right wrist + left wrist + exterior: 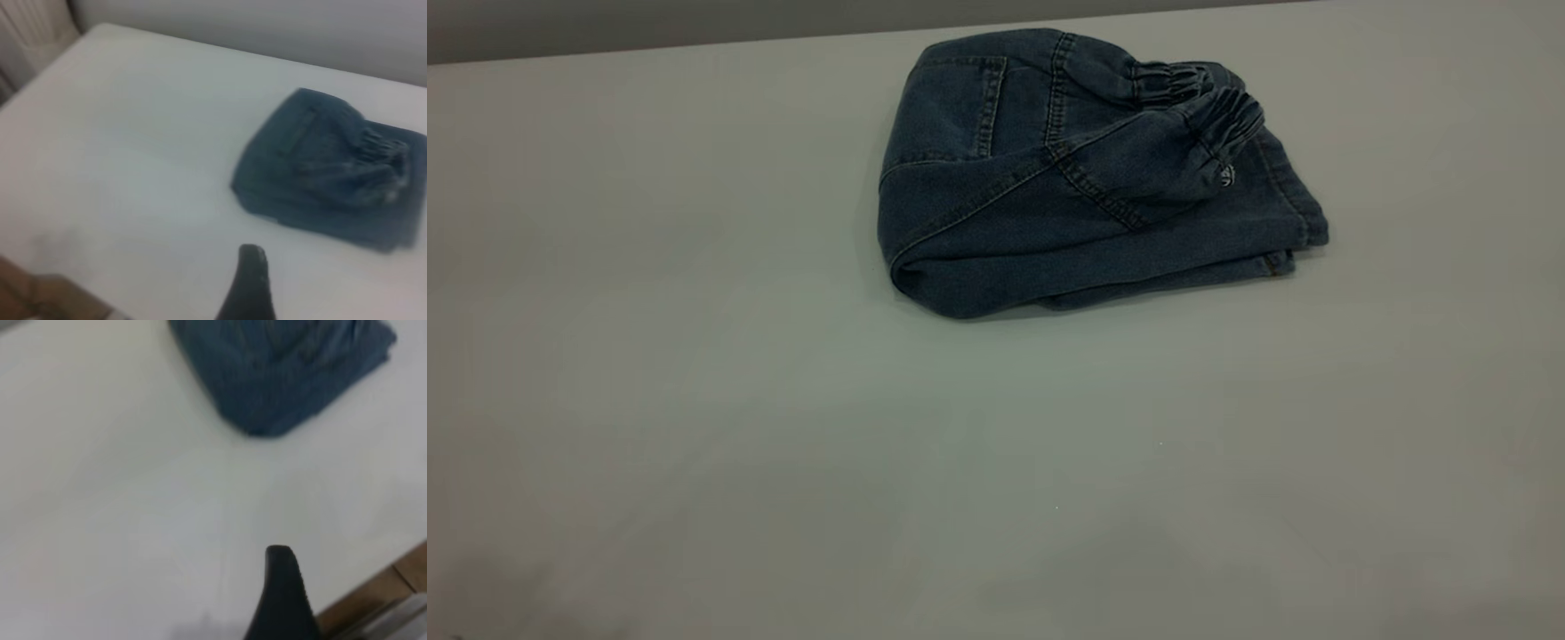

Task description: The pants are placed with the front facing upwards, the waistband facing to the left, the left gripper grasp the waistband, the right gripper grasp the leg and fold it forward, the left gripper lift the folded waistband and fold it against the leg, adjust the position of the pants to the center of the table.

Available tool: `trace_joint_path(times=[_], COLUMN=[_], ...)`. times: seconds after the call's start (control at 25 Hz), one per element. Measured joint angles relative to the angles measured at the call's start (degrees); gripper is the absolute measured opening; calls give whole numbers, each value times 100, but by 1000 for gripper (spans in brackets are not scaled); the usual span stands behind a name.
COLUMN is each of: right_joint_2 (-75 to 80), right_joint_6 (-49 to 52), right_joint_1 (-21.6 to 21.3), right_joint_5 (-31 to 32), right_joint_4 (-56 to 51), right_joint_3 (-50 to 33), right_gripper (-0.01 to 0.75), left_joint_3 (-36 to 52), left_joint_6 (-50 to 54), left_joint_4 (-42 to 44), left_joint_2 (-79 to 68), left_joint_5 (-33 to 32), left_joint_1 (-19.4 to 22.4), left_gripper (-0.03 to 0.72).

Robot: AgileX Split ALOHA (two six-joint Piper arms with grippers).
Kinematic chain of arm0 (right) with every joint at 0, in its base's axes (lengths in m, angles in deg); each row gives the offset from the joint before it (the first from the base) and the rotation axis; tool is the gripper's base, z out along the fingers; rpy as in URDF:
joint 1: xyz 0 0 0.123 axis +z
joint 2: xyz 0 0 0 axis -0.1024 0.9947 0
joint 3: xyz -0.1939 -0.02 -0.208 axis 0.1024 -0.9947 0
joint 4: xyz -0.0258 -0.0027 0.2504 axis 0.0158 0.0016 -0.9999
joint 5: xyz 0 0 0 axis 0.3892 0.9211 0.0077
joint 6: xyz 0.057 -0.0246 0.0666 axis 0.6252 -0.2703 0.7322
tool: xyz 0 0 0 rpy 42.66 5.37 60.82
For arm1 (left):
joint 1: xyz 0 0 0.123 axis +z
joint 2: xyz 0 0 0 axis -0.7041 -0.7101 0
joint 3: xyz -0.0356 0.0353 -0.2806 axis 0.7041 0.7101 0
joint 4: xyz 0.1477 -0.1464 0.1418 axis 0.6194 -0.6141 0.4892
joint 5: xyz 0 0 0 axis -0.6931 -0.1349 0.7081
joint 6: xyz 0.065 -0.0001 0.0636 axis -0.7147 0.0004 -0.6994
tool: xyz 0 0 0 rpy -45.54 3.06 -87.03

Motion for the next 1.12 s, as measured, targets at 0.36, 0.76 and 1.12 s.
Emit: trace_joint_path(times=[0.36, 0.76, 1.12], right_joint_2=[-1902, -2785, -2793], right_joint_6=[1193, 1547, 2158], right_joint_1=[0, 0, 0], right_joint_5=[-605, -746, -786], right_joint_4=[1536, 2539, 3049], right_joint_3=[-1467, -2129, -2320], right_gripper=[540, 539, 539], left_joint_3=[1893, 2784, 2844], left_joint_6=[35, 304, 1081], left_joint_4=[0, 239, 863], left_joint_2=[2051, 2472, 2467], left_joint_5=[336, 1001, 1173], left_joint_1=[0, 0, 0], left_gripper=[459, 459, 459])
